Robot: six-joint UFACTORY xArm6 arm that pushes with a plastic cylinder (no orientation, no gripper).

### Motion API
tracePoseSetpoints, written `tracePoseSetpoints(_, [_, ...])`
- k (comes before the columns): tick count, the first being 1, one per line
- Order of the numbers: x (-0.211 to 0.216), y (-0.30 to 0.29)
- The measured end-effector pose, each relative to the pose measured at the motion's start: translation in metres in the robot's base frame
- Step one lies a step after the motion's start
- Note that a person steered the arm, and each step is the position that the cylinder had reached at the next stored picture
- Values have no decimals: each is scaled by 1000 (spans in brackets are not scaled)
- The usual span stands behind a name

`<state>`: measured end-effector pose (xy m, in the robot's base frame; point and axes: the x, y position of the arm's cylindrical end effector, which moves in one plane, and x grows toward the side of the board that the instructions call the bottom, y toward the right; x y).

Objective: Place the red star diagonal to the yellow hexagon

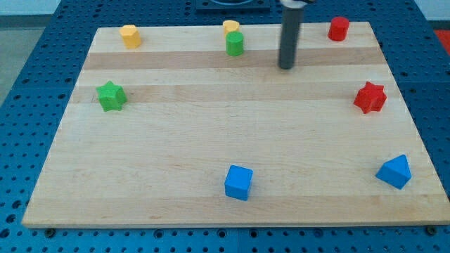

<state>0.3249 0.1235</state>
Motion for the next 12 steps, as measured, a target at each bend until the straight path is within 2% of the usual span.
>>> tracePoseSetpoints(3, [7,163])
tracePoseSetpoints(4, [29,198])
tracePoseSetpoints(5, [68,203])
tracePoseSetpoints(6, [98,183])
tracePoseSetpoints(9, [97,25])
tracePoseSetpoints(10, [93,29])
tracePoseSetpoints(11, [93,78])
tracePoseSetpoints(12, [87,99])
